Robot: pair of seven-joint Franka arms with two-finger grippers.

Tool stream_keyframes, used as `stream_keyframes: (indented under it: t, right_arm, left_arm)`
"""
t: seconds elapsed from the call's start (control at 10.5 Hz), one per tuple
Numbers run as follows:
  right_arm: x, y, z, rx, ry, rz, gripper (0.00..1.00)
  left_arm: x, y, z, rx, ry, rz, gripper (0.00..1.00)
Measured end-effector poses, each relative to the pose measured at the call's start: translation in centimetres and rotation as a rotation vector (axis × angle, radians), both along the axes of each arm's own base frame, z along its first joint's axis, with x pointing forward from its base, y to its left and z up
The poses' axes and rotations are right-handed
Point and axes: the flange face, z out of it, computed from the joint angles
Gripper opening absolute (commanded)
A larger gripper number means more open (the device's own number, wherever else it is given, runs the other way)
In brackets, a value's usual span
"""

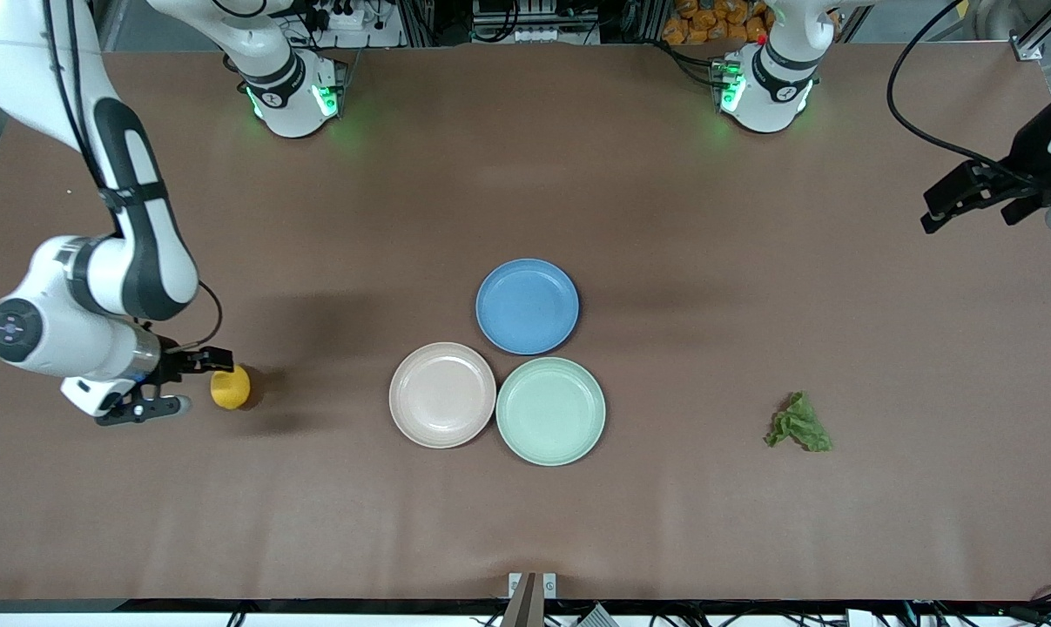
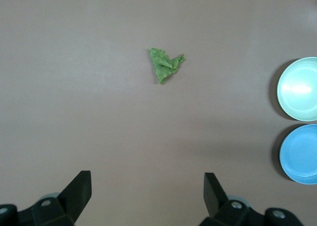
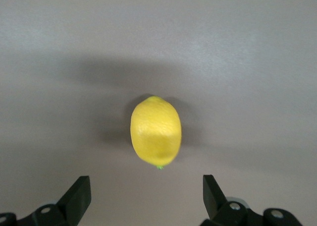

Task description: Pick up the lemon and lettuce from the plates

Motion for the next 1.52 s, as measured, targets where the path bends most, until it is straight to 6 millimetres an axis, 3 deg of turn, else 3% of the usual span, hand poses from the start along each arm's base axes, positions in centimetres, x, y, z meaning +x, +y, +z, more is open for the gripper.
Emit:
stream_keyframes:
  t: [0.28, 0.66, 1.14, 1.52]
  right_arm:
    - [-0.9, -0.8, 4.3, 0.002, 0.009, -0.024, 1.0]
    - [-3.2, -1.2, 10.6, 0.0, 0.054, -0.155, 1.0]
    - [-6.5, -0.7, 21.2, 0.02, 0.05, -0.181, 1.0]
    - [-7.7, 0.3, 29.0, 0.015, 0.026, -0.196, 1.0]
  left_arm:
    - [-1.1, -1.4, 1.0, 0.001, -0.016, -0.024, 1.0]
    - [-1.3, -1.5, 1.2, 0.002, -0.02, -0.025, 1.0]
    - [-1.4, -1.8, 1.2, 0.003, -0.019, -0.032, 1.0]
    - [-1.4, -1.8, 1.2, 0.004, -0.02, -0.031, 1.0]
